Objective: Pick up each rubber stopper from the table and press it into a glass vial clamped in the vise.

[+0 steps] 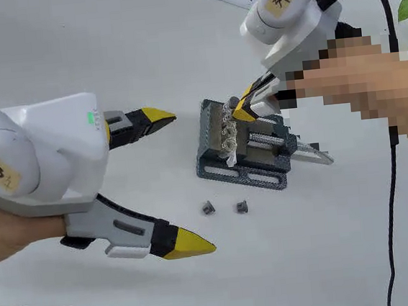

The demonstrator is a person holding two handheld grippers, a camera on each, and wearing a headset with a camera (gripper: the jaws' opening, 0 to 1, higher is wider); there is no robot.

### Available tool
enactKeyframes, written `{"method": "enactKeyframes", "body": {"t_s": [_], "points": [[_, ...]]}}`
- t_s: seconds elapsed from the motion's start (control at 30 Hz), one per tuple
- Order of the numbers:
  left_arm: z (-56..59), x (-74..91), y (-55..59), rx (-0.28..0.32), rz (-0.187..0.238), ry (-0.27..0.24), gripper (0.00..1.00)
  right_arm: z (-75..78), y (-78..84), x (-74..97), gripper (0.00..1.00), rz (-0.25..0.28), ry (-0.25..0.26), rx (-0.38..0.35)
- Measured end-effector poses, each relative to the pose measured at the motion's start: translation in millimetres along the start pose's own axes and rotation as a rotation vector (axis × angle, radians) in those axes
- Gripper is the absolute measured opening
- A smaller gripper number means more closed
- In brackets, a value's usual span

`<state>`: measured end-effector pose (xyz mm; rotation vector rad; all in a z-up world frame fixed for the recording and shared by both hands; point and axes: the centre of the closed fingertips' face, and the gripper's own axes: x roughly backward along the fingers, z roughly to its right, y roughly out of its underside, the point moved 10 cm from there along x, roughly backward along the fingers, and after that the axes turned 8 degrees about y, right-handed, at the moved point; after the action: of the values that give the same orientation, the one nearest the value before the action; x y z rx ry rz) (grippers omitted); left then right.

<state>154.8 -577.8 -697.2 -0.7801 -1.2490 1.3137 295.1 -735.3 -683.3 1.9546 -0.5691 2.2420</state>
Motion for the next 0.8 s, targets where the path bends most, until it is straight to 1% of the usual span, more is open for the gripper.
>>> {"method": "enactKeyframes", "body": {"t_s": [0.27, 0.4, 0.47, 0.67, 0.8], "points": [[-0.5, -0.5, -1.1, -0.001, 0.011, 0.000, 0.99, 0.9, -1.9, -1.5, 0.00, -0.014, 0.001, 0.003], [-0.4, -1.2, -1.6, -0.002, 0.016, 0.000, 0.99, -1.4, -1.8, -0.8, 0.00, -0.023, 0.005, 0.008], [-0.6, -1.3, -2.3, -0.002, 0.019, 0.000, 0.98, -0.6, -2.4, -0.9, 0.00, -0.028, 0.003, 0.000], [-1.3, -1.4, -4.4, -0.003, 0.030, -0.002, 0.97, 0.1, -4.4, -1.9, 0.00, -0.031, 0.010, 0.004], [-1.5, -1.9, -5.4, -0.004, 0.034, -0.003, 0.97, -1.5, -4.1, -1.2, 0.00, -0.029, 0.010, -0.007]]}}
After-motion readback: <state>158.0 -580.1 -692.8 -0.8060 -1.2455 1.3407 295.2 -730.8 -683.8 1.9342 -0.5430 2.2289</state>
